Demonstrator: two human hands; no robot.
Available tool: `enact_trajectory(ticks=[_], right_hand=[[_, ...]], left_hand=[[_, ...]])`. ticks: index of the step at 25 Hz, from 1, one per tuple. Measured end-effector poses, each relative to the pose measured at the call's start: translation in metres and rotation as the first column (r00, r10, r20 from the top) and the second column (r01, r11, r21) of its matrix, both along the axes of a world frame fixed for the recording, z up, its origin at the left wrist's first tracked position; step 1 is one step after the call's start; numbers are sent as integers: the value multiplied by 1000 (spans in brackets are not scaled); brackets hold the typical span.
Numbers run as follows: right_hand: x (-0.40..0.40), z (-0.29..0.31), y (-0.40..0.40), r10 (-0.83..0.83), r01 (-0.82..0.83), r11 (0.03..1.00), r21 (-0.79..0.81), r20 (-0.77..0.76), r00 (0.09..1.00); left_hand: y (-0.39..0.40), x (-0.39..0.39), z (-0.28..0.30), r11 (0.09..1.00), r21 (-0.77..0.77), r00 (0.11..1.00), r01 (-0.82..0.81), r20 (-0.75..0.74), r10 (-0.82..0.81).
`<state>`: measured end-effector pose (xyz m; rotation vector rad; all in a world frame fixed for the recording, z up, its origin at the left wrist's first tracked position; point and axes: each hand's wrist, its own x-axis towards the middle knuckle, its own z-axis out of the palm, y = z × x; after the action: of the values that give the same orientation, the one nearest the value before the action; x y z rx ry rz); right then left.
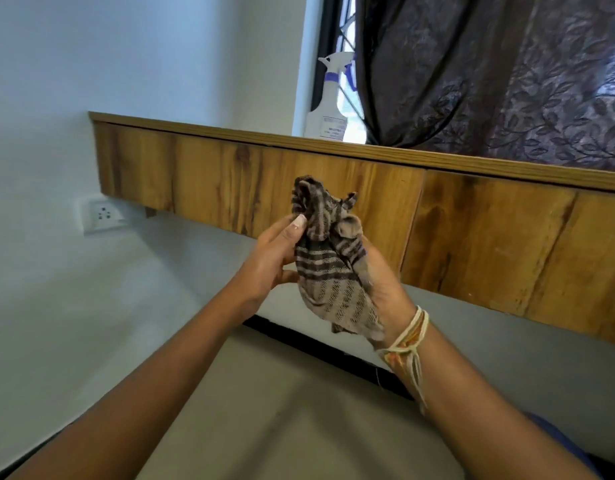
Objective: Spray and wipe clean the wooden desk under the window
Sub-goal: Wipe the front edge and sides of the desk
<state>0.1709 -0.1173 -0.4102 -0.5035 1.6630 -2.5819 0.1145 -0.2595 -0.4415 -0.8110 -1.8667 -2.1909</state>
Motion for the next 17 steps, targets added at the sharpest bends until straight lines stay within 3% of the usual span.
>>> enact_trajectory(ticks=[2, 5, 9, 12, 17], right_hand=[[0, -6, -11, 29, -31, 995, 98, 26, 999], [-2, -12, -37, 159, -162, 980, 118, 35, 987], [-20, -24, -88, 386, -382, 922, -61, 99, 917], [-42, -49, -124, 414, -401, 910, -102, 190, 890], [-106, -98, -192, 426, -387, 904, -180, 310, 850]], left_hand=[[-17, 5, 0, 999, 21, 997, -39, 73, 37], [-40, 15, -2, 990, 51, 983, -132, 133, 124], [-75, 21, -17, 934, 84, 918, -347, 234, 320], [-99, 11, -39, 874, 116, 857, -472, 290, 425], [-150, -36, -86, 819, 142, 782, -555, 423, 457]])
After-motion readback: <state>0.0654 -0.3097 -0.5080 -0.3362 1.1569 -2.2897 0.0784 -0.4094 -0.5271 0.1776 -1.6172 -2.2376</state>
